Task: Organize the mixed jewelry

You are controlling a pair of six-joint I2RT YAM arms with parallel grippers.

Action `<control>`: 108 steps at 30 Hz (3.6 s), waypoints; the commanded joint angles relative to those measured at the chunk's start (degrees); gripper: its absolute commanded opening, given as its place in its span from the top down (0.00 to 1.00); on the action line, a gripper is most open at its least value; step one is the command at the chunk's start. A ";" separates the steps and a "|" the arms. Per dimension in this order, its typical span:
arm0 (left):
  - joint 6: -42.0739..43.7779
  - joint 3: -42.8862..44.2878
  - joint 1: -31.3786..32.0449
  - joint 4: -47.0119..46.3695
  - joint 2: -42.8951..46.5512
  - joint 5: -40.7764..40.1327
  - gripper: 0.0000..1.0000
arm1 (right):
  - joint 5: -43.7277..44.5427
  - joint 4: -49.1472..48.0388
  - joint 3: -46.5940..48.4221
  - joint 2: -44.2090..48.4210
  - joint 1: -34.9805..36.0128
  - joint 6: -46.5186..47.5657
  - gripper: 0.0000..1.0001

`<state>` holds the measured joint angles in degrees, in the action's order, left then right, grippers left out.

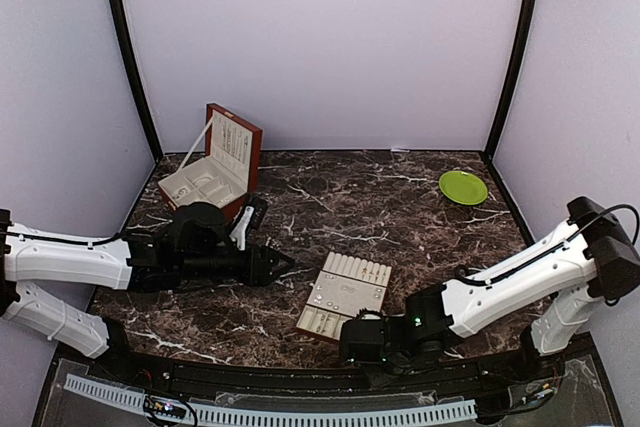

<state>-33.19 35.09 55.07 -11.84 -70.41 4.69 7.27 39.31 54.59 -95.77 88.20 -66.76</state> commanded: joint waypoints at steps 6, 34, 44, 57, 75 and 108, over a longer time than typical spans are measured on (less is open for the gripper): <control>0.51 -0.02 -0.65 1.33 3.02 -1.48 0.49 | 2.38 -0.60 -1.65 7.64 -0.50 0.60 1.00; 0.34 0.74 -0.90 0.23 1.11 -0.08 0.48 | -0.06 -0.95 -1.64 1.60 -0.93 0.21 0.83; 0.41 0.81 -0.97 0.15 0.89 -0.02 0.48 | -0.66 -1.47 -1.46 0.78 -0.89 0.47 0.87; 0.58 0.92 -1.05 0.06 0.49 0.26 0.48 | -1.28 -2.03 -1.23 -0.24 -0.76 0.94 0.93; 0.74 1.52 -1.16 -0.55 -0.41 0.76 0.48 | 2.74 4.79 1.60 0.81 -0.67 4.05 1.00; 0.85 1.12 -1.36 -0.47 -0.08 0.95 0.48 | 0.87 4.47 0.50 0.62 -0.66 1.86 0.86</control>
<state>-33.21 35.44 54.15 -11.55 -70.87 5.21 8.56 43.33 55.57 -95.00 87.55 -63.57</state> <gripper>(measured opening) 0.519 0.125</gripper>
